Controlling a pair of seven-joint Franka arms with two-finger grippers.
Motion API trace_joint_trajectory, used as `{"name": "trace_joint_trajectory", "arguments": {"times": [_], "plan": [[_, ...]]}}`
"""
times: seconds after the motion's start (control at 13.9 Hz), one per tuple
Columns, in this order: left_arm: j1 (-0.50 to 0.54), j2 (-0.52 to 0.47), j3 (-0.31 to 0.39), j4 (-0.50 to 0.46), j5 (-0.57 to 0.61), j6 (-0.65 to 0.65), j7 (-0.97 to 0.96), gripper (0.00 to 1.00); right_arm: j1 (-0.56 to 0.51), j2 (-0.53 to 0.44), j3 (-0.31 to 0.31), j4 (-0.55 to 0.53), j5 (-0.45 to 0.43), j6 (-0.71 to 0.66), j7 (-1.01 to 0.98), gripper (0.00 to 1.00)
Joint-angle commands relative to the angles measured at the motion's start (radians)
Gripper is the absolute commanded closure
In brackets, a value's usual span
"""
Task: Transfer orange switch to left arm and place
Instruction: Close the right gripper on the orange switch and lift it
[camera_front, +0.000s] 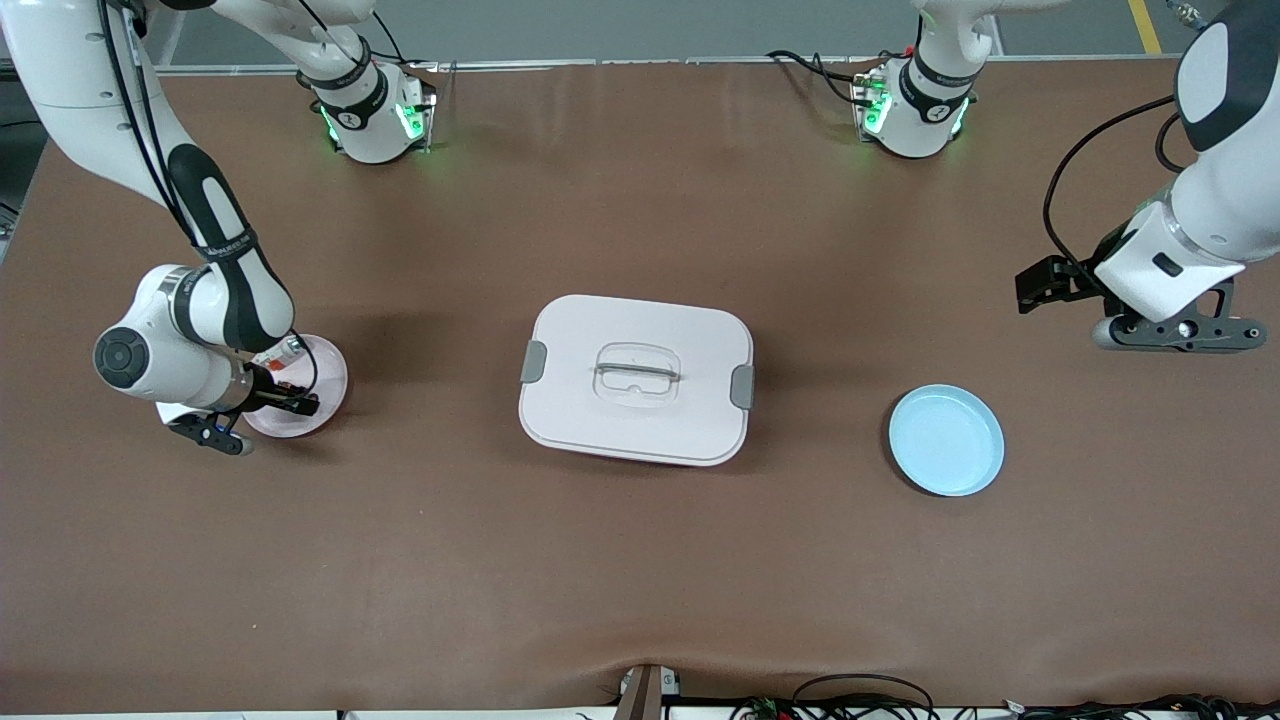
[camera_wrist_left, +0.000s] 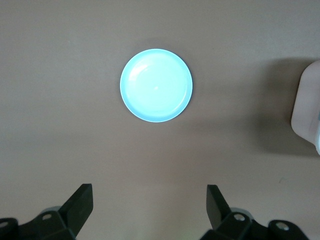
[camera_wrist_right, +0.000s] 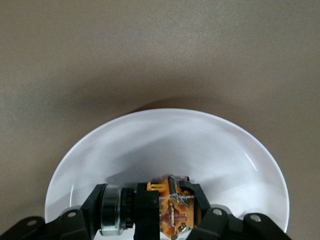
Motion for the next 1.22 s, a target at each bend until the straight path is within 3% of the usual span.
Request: {"name": "trace_joint_trajectory", "arguments": {"times": [0.0,0.58,0.86,1.15], "plan": [[-0.001,-0.004,-0.011,0.002,0.005,0.031,-0.02,0.0,-0.005,-0.068,0.006,0.007,0.001,-0.079,-0.039,0.83],[-0.001,0.01,-0.011,0.012,-0.115,0.115,-0.023,0.0,0.06,-0.255,0.011,0.083,0.001,-0.437,0.008,0.83],[-0.001,0.014,-0.011,0.011,-0.172,0.175,-0.023,0.0,0.162,-0.318,0.014,0.106,0.013,-0.596,0.255,0.83],[-0.005,0.036,-0.014,0.012,-0.288,0.212,-0.022,0.0,0.302,-0.32,0.014,0.217,0.059,-0.757,0.519,0.84]]}}
